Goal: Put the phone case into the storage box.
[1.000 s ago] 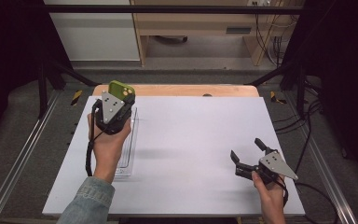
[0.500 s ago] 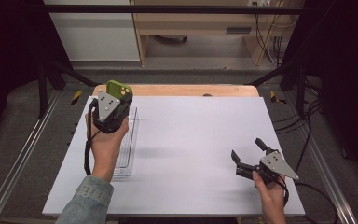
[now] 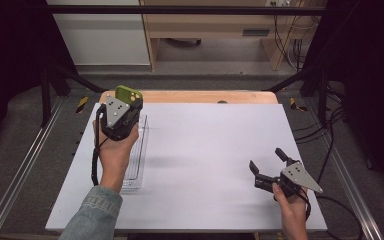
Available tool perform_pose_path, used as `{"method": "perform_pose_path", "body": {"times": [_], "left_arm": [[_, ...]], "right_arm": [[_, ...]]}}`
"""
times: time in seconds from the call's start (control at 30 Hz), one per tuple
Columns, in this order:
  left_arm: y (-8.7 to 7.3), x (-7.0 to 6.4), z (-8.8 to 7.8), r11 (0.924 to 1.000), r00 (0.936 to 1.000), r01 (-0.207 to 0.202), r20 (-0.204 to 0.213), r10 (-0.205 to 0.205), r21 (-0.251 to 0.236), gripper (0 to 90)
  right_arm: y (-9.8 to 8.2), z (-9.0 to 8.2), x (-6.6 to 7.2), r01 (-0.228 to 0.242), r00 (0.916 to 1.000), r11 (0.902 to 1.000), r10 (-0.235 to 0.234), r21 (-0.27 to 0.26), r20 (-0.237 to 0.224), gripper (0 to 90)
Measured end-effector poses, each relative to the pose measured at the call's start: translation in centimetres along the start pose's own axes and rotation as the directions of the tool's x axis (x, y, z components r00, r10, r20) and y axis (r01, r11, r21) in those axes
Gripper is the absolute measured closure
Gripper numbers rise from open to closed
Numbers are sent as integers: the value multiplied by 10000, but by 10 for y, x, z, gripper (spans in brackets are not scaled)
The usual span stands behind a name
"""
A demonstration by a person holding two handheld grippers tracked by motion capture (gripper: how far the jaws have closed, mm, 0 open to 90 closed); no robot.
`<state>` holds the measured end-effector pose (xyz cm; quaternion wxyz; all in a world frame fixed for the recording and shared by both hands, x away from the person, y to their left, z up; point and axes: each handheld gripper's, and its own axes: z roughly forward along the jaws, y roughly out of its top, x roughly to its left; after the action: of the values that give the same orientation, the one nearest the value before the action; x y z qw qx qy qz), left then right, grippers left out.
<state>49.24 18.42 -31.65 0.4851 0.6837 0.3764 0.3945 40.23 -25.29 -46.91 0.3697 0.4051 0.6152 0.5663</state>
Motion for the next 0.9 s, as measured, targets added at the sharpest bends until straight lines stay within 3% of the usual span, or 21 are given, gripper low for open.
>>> {"method": "perform_pose_path", "body": {"times": [0.4,0.63,0.9], "left_arm": [[-9,10,15,9970,9971,755,-83,-754,192,877],[-10,10,22,9980,9984,571,-40,-570,279,876],[-11,19,30,9947,9953,972,-67,-970,349,877]], "right_arm": [[-1,2,6,197,9995,9998,-195,97,-244,37],[-1,3,8,256,9991,9996,-252,113,-327,36],[-2,2,5,205,9994,9997,-201,112,-285,36]]}}
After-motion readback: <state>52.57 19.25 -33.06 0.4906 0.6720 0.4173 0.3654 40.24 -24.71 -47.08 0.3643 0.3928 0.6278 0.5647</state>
